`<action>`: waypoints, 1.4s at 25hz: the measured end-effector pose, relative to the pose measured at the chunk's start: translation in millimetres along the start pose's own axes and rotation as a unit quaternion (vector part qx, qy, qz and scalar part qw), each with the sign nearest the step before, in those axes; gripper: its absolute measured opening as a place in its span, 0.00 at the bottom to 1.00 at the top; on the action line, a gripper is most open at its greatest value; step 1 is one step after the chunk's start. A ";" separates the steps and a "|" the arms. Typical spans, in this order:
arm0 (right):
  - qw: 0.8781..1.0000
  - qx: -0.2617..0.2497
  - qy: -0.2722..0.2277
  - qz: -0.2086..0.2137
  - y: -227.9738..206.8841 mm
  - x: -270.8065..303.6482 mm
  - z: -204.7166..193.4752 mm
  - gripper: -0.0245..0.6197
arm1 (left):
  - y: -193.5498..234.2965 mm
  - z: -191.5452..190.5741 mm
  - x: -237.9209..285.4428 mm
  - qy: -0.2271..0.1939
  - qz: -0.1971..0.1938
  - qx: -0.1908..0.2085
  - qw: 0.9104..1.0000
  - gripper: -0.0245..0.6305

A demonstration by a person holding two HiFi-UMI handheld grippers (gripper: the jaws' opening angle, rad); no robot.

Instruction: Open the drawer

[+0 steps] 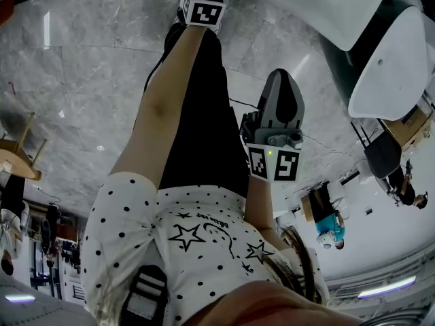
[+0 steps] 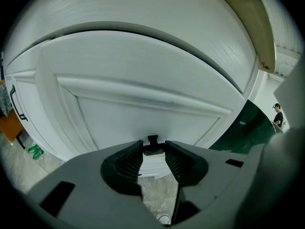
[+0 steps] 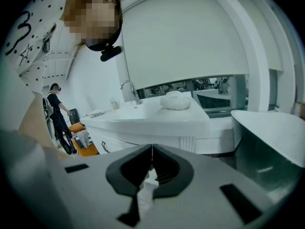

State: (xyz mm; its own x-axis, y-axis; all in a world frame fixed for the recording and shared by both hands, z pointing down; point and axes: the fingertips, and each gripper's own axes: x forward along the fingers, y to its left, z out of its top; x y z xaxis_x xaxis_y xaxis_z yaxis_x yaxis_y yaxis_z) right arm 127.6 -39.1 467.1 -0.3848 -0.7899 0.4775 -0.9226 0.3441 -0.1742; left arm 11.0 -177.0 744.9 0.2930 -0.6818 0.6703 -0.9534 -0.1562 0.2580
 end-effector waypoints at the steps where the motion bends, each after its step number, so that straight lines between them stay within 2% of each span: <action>1: 1.000 0.001 0.000 0.000 -0.3 1.2 -0.7 0.06 | 1.1 -0.3 0.6 -0.001 0.003 -0.002 1.000 0.26; 35: 1.000 0.002 0.004 0.011 7.7 5.0 -7.4 0.06 | -0.7 -26.5 -26.7 -0.002 0.009 -0.007 1.000 0.25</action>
State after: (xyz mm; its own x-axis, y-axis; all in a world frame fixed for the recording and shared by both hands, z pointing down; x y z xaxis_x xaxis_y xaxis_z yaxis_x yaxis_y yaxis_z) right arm 118.7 -36.7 474.5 -0.4056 -0.7772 0.4810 -0.9137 0.3602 -0.1883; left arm 5.7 -139.7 745.3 0.2754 -0.6867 0.6727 -0.9575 -0.1334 0.2558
